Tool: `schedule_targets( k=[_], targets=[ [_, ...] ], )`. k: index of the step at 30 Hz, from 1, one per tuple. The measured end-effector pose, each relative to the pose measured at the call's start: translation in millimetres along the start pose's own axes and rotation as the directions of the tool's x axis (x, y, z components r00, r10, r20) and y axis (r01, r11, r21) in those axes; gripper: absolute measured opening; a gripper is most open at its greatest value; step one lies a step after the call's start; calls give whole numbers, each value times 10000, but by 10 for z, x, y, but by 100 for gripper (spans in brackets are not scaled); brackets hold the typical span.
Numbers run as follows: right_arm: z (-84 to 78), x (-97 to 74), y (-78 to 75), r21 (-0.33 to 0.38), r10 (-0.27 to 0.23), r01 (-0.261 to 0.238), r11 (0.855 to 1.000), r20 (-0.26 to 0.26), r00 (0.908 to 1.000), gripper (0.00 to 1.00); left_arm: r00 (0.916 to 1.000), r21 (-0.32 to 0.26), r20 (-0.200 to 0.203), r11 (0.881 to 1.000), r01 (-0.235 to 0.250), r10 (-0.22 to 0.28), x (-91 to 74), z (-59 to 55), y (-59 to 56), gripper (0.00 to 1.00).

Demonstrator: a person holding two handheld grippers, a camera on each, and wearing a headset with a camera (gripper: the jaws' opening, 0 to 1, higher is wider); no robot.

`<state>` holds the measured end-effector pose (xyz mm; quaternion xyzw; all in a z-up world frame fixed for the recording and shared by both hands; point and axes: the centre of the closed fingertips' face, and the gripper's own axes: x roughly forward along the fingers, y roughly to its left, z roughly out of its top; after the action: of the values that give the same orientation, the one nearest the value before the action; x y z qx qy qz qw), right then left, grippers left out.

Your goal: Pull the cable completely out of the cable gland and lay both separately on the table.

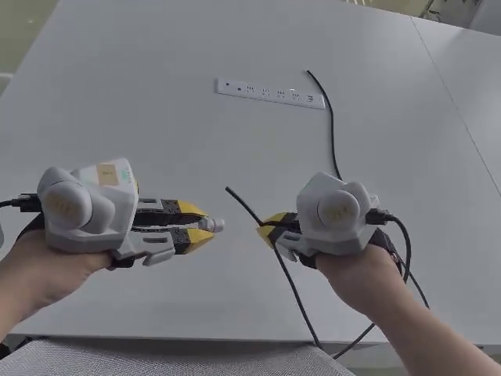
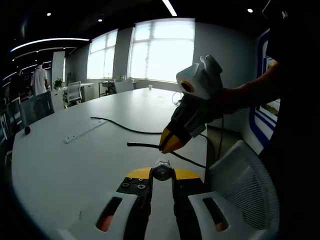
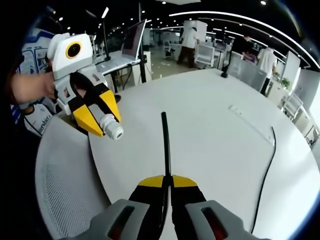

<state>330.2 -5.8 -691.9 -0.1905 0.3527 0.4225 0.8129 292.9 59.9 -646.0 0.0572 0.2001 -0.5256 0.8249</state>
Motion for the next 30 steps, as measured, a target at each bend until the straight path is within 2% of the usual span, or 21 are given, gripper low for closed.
schedule_targets(
  k=[13,24,27,30],
  targets=[
    [202,149,-214,-374,-353,342,9987,-283,9990,0,10000,-61,-62,10000,68,-68,-28,-250,4,16],
    [530,392,-411,-619,-601,584,9964,-248,9979,0,9999,-214,-165,9998,10,-14,-111,-458,46,16],
    [638,466,-475,-518,-754,751,9958,-40,9971,0,9994,-334,-329,9994,61,-72,-125,-560,57,16],
    [722,555,-515,-335,-672,672,9972,17,9977,0,9988,-344,-481,9994,67,-84,-130,-650,65,16]
  ],
)
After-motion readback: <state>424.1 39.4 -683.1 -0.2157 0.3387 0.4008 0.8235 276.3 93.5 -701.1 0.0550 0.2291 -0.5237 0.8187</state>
